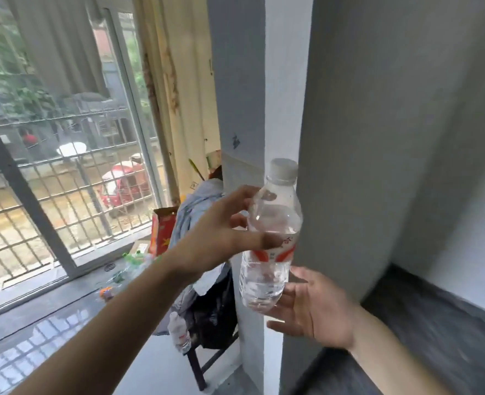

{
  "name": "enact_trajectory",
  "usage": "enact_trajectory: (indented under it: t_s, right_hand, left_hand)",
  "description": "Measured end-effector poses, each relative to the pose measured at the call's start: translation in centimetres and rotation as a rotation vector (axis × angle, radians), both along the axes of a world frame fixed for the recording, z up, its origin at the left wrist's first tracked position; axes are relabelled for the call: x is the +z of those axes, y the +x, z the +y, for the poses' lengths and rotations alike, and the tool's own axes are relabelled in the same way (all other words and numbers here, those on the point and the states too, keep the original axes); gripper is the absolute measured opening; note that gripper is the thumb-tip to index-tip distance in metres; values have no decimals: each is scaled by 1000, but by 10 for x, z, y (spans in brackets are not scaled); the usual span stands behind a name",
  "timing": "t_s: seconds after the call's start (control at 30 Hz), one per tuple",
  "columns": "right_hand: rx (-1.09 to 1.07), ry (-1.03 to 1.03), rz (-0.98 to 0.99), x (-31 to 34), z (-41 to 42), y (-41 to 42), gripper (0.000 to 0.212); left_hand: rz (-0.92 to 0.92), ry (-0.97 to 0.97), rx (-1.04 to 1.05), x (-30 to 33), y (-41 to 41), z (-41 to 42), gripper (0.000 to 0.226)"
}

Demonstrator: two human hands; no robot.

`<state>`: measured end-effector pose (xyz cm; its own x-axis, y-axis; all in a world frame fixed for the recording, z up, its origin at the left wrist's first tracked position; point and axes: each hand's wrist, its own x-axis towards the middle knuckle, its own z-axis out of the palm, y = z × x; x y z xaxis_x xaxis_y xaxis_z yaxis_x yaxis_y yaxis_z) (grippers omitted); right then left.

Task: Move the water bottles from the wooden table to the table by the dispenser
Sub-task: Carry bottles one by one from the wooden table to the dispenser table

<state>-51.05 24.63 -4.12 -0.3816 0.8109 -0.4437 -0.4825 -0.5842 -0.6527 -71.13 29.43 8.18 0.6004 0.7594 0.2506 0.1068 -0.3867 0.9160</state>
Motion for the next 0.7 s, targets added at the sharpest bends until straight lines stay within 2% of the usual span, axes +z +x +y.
enact_trajectory:
  t_s: [0.33, 0.7]
  right_hand:
    - [-502, -67, 8, 2, -92, 64, 60]
    - [-966, -74, 42, 3, -251, 135, 56]
  left_hand:
    - [14, -18, -390, -10, 111, 0, 51]
    - [-40, -188, -763, -16, 262, -105, 74]
